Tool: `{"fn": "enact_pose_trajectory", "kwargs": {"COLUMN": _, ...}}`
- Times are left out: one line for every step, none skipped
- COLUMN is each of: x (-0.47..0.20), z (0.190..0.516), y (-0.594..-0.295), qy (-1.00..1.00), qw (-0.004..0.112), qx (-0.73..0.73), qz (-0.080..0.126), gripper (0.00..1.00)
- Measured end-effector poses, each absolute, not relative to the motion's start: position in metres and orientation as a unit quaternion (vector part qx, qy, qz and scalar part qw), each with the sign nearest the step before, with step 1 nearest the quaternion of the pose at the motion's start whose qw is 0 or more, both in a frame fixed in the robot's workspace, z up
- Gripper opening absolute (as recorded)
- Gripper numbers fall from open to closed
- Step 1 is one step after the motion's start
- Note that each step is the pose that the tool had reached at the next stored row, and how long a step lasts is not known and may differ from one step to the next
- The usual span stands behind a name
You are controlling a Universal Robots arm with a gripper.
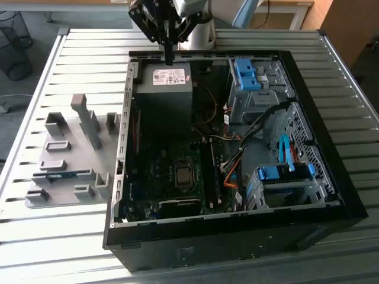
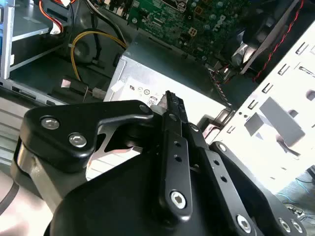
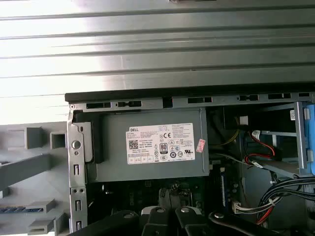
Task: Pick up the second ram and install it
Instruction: 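Reach for the second ram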
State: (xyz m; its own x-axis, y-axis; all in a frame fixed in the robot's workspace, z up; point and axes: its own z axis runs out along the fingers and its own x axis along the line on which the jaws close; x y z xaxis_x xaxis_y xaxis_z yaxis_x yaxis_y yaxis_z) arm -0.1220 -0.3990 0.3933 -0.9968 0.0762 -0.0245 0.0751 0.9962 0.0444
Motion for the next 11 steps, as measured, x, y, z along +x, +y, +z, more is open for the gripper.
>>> {"fn": "enact_pose_trajectory", "kwargs": {"x": -0.122, "z": 0.3933, "y": -0.3989, "qy": 0.999, "qw": 0.013, "qx": 0.038, "qz": 0.022, "gripper": 0.1}}
{"fn": "enact_pose_trajectory", "kwargs": {"x": -0.122, "z": 0.3933, "y": -0.3989, "qy": 0.999, "qw": 0.013, "qx": 0.038, "qz": 0.022, "gripper": 0.1}}
{"fn": "enact_pose_trajectory", "kwargs": {"x": -0.122, "z": 0.3933, "y": -0.3989, "qy": 0.999, "qw": 0.013, "qx": 0.038, "qz": 0.022, "gripper": 0.1}}
{"fn": "enact_pose_trajectory", "kwargs": {"x": -0.122, "z": 0.3933, "y": -0.3989, "qy": 0.999, "qw": 0.013, "qx": 0.038, "qz": 0.022, "gripper": 0.1}}
{"fn": "enact_pose_trajectory", "kwargs": {"x": -0.122, "z": 0.3933, "y": -0.3989, "qy": 0.999, "qw": 0.013, "qx": 0.038, "qz": 0.022, "gripper": 0.1}}
{"fn": "enact_pose_trajectory", "kwargs": {"x": -0.1222, "z": 0.3933, "y": -0.3989, "qy": 0.999, "qw": 0.013, "qx": 0.038, "qz": 0.022, "gripper": 0.1}}
{"fn": "enact_pose_trajectory", "kwargs": {"x": -0.1225, "z": 0.3934, "y": -0.3989, "qy": 0.999, "qw": 0.013, "qx": 0.038, "qz": 0.022, "gripper": 0.1}}
{"fn": "enact_pose_trajectory", "kwargs": {"x": -0.1227, "z": 0.3934, "y": -0.3989, "qy": 0.999, "qw": 0.013, "qx": 0.038, "qz": 0.022, "gripper": 0.1}}
{"fn": "enact_pose_trajectory", "kwargs": {"x": -0.1229, "z": 0.3933, "y": -0.3989, "qy": 0.999, "qw": 0.013, "qx": 0.038, "qz": 0.022, "gripper": 0.1}}
{"fn": "enact_pose_trajectory", "kwargs": {"x": -0.1231, "z": 0.3933, "y": -0.3989, "qy": 0.999, "qw": 0.013, "qx": 0.038, "qz": 0.022, "gripper": 0.1}}
{"fn": "enact_pose_trajectory", "kwargs": {"x": -0.1234, "z": 0.3933, "y": -0.3989, "qy": 0.999, "qw": 0.013, "qx": 0.038, "qz": 0.022, "gripper": 0.1}}
